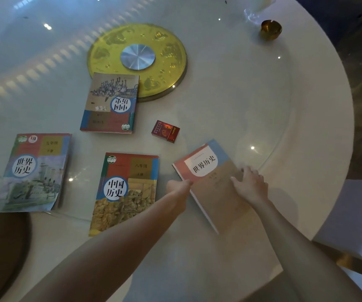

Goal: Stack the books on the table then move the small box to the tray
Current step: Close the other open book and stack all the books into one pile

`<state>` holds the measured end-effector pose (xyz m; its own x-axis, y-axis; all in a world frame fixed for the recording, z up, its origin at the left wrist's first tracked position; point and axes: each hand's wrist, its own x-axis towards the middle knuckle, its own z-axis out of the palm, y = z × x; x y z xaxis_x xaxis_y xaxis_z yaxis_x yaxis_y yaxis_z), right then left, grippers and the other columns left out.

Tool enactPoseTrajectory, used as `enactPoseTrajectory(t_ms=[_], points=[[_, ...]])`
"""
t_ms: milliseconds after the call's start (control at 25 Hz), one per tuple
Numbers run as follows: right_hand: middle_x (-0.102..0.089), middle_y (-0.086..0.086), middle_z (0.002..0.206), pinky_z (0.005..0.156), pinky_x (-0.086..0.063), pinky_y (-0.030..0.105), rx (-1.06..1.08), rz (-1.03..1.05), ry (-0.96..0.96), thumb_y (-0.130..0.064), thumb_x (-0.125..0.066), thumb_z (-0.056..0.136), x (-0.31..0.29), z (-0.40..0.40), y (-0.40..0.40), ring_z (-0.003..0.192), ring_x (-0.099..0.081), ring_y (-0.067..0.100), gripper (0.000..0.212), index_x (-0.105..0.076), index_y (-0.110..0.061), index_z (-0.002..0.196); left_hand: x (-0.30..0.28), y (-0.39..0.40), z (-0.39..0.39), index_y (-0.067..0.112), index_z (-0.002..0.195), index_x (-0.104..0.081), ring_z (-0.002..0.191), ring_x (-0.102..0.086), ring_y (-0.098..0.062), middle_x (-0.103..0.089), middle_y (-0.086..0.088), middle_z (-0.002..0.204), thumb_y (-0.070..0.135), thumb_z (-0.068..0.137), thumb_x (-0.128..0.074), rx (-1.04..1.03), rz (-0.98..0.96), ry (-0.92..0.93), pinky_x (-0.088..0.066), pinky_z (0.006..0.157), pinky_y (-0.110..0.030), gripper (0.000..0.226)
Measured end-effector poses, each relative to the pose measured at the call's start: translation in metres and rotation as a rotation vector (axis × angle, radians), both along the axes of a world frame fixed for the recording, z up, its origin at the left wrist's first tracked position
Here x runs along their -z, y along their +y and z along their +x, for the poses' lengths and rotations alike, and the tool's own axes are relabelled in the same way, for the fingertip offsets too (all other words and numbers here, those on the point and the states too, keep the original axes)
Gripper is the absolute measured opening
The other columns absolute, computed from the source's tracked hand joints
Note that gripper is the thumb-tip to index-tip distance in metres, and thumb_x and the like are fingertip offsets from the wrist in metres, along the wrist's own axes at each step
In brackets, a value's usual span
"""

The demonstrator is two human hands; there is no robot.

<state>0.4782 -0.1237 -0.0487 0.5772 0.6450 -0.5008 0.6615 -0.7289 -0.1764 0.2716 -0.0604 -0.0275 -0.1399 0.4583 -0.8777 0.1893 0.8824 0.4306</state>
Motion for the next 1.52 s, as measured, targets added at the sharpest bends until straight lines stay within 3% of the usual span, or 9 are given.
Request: enactPoseTrajectory(t_ms=[80,200,360,560,800,1000,1240,1360,1520], points=[[-0.058,0.022,0.138,0.104,-0.047,0.047,0.132,0.019,0.093,-0.044,-0.068,0.092,0.001,-0.005,-0.019,0.128,-0.055,0.042,0.059,-0.053,-0.007,0.136,0.001,-0.002,0.002,0.004,0.108,-0.056,0.102,-0.067,-0.031,-0.068,-0.019,0.11,0.01,0.091,-0.07,0.077,0.013,-0.013,-0.057,0.085,-0.04,0.023],[-0.065,0.019,0.131,0.097,-0.051,0.043,0.318,0.035,0.235,-0.04,-0.071,0.089,-0.003,-0.02,-0.045,0.121,-0.063,0.039,0.059,-0.054,-0.007,0.134,-0.003,-0.008,0.0,0.01,0.106,-0.046,0.089,-0.064,-0.021,-0.064,-0.013,0.106,0.004,0.093,-0.066,0.143,0.032,-0.066,-0.057,0.069,-0.031,0.024],[-0.078,0.007,0.103,0.082,-0.06,0.044,0.407,0.137,0.399,-0.031,-0.06,0.077,-0.009,-0.043,-0.066,0.092,-0.073,0.03,0.034,-0.069,-0.021,0.108,-0.002,-0.016,-0.019,0.007,0.116,-0.062,0.097,-0.069,-0.025,-0.07,-0.009,0.106,0.007,0.096,-0.064,0.247,0.104,-0.107,-0.061,0.086,-0.037,0.02],[-0.074,0.028,0.087,0.059,-0.047,0.038,0.421,0.279,0.47,-0.03,-0.052,0.078,-0.013,-0.085,-0.051,0.064,-0.059,0.024,0.041,-0.067,0.005,0.09,-0.016,0.003,-0.072,0.012,0.126,-0.063,0.094,-0.074,-0.027,-0.072,-0.013,0.11,0.016,0.099,-0.062,0.296,0.32,-0.143,-0.062,0.064,-0.026,0.027],[-0.061,0.009,0.074,0.061,-0.037,0.034,0.433,0.294,0.638,-0.017,-0.055,0.088,-0.028,-0.155,-0.009,0.066,-0.052,0.02,0.032,-0.062,0.014,0.093,-0.036,0.036,-0.151,0.012,0.109,-0.076,0.087,-0.074,-0.022,-0.077,-0.003,0.1,0.013,0.094,-0.068,0.176,0.38,-0.044,-0.062,0.074,-0.033,0.017],[-0.077,0.011,0.082,0.063,-0.052,0.037,0.322,0.27,0.673,-0.013,-0.059,0.096,-0.03,-0.211,0.014,0.068,-0.067,0.022,0.021,-0.072,0.0,0.085,-0.023,0.043,-0.206,0.013,0.123,-0.073,0.099,-0.071,-0.027,-0.075,-0.007,0.118,0.019,0.094,-0.068,0.13,0.405,0.061,-0.062,0.086,-0.041,0.03],[-0.075,0.004,0.093,0.079,-0.064,0.052,0.207,0.218,0.537,-0.024,-0.062,0.087,-0.015,-0.246,0.022,0.085,-0.075,0.028,0.009,-0.061,-0.017,0.092,-0.008,0.045,-0.239,0.012,0.122,-0.073,0.091,-0.067,-0.02,-0.075,-0.006,0.114,0.014,0.095,-0.063,0.182,0.408,0.181,-0.06,0.08,-0.034,0.028],[-0.071,0.003,0.092,0.079,-0.059,0.045,0.105,0.183,0.374,-0.022,-0.059,0.093,-0.011,-0.253,0.021,0.086,-0.07,0.026,0.009,-0.061,-0.014,0.097,-0.003,0.044,-0.246,0.019,0.115,-0.074,0.092,-0.068,-0.018,-0.073,0.001,0.104,0.012,0.096,-0.06,0.338,0.457,0.212,-0.059,0.078,-0.033,0.026],[-0.07,0.006,0.097,0.08,-0.058,0.044,0.077,0.153,0.298,-0.02,-0.059,0.094,-0.007,-0.259,0.022,0.09,-0.068,0.028,0.011,-0.064,-0.01,0.098,0.018,0.042,-0.256,0.033,0.105,-0.074,0.091,-0.065,-0.017,-0.069,0.001,0.104,0.03,0.093,-0.056,0.52,0.481,0.34,-0.059,0.082,-0.036,0.021]])
